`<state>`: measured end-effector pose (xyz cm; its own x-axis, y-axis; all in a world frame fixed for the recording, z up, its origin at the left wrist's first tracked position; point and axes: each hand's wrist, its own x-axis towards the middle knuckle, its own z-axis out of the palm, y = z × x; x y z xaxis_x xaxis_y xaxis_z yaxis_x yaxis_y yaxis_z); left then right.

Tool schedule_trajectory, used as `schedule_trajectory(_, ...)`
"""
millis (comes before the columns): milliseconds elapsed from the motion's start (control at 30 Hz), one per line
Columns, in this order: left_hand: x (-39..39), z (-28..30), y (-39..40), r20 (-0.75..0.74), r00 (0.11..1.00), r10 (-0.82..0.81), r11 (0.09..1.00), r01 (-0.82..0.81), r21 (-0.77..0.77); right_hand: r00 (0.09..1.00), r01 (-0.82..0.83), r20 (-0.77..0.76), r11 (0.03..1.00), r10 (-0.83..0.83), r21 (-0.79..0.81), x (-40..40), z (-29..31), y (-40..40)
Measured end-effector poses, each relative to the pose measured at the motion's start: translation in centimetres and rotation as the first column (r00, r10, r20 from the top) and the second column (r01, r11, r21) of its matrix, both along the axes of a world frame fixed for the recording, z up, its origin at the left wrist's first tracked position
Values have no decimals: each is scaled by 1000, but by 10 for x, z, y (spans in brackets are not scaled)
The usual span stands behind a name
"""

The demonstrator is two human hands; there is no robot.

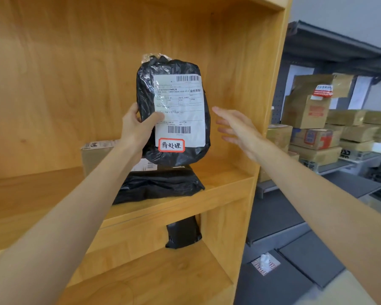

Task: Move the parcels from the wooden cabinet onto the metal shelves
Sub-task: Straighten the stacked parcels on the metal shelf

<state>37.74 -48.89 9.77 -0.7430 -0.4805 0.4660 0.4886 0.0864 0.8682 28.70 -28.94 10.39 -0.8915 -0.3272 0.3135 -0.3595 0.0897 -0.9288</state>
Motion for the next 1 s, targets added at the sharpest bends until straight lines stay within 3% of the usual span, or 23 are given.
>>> schedule_trajectory(300, -18, 14, 119, -42, 997, -57, 998, 55, -38, 989, 124, -85, 991, -120, 41, -4, 5, 123)
schedule_trajectory(500, -42, 10, 230, -20, 998, -62, 991, 59, -117, 931, 283, -273, 951, -242, 122, -23, -1, 247)
schedule_trajectory(667, -67, -2, 325, -25, 996, -81, 991, 78, -105, 835, 435, -492, 844, -248, 313, -39, -15, 350)
schedule_trajectory(833, -101, -11, 398, -15, 995, -100, 989, 98, -114, 818, 490, -521, 770, -244, 408, -62, -25, 426)
schedule_trajectory(1000, -151, -14, 447, 18, 993, -121, 984, 122, -130, 815, 523, -492, 751, -305, 402, -99, -34, 484)
